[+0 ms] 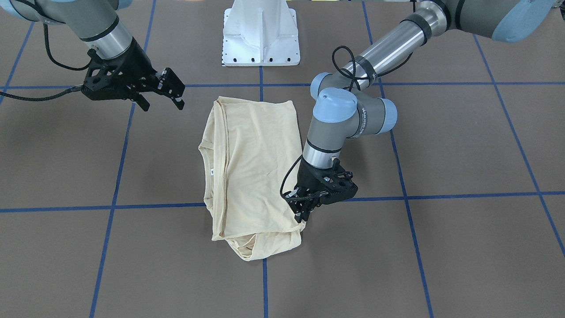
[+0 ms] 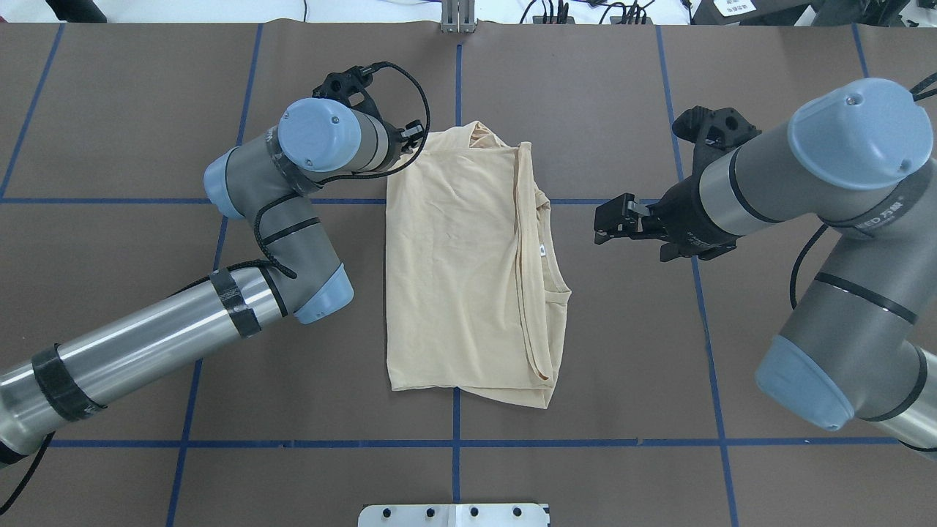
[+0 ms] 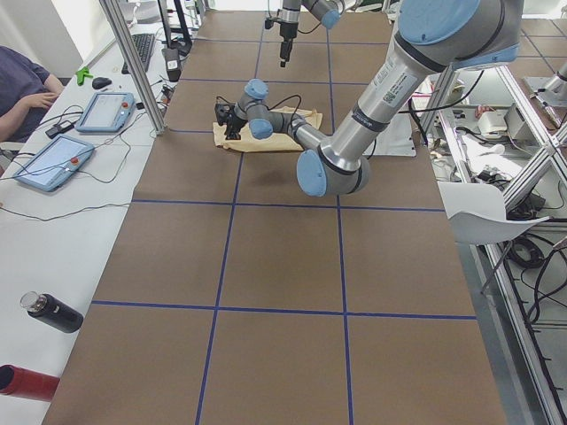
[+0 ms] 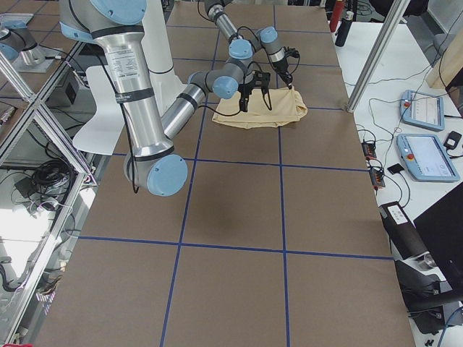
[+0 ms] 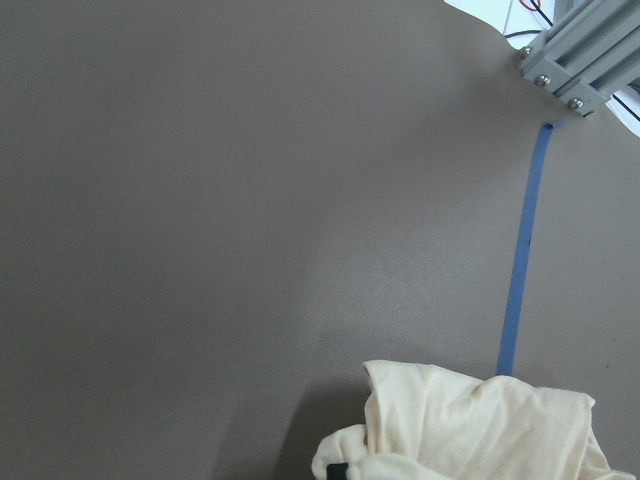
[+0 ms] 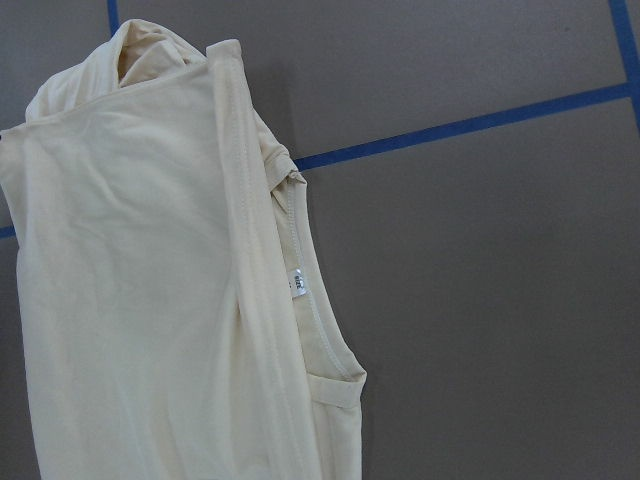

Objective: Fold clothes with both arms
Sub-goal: 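Drag the shirt corner with the left gripper to straighten the bundle, then release the shirt with the left gripper while the right moves to its side edge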

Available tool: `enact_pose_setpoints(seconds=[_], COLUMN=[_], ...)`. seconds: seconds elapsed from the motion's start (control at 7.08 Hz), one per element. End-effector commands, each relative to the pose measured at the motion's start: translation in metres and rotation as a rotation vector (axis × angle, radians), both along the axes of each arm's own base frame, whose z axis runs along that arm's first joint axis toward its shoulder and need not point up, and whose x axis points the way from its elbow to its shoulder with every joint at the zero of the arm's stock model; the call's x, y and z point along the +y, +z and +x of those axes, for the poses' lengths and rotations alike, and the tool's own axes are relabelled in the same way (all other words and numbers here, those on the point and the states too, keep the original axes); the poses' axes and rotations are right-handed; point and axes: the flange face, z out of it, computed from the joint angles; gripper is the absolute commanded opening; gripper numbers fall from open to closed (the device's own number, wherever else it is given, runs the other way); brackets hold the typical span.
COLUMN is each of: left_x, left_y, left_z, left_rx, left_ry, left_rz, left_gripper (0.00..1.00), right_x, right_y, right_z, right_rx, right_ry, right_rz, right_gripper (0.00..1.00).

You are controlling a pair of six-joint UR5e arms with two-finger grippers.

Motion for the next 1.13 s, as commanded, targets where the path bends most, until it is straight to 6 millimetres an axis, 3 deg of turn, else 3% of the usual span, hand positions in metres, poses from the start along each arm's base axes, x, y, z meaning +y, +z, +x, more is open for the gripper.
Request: enact_pose_setpoints(seconds=[0.0, 0.14, 0.28, 0.42, 0.57, 0.99], left_x=[0.02, 0.042, 0.057, 0.067, 0.079, 0.097], left_y=[0.004, 0.011, 0.013, 0.01, 0.019, 0.02], left_z=[-0.034, -0.056, -0.077, -0.093, -0.11, -0.129], left_rx=[0.021, 0.037, 0.01, 0.005, -0.023, -0.013], left_ry=[0.014, 0.069, 0.082, 0.085, 0.105, 0.134], left_rz=[0.033, 0.008, -0.002, 0.008, 0.035, 0.047], left_gripper=[1.0, 1.0, 1.0, 1.0, 1.0, 1.0], right_x=[-0.002, 0.007, 0.022, 0.036, 0.051, 0.102], right_y=[-0.008, -0.003, -0.013, -0.005, -0.003, 0.024], right_z=[-0.03, -0.049, -0.077, -0.108, -0.133, -0.199], right_rx=[0.023, 0.054, 0.07, 0.114, 0.151, 0.307], right_ry=[0.01, 0.014, 0.011, 0.001, -0.059, -0.173], right_rz=[0.041, 0.063, 0.106, 0.144, 0.228, 0.304], right_gripper=[1.0, 1.0, 1.0, 1.0, 1.0, 1.0])
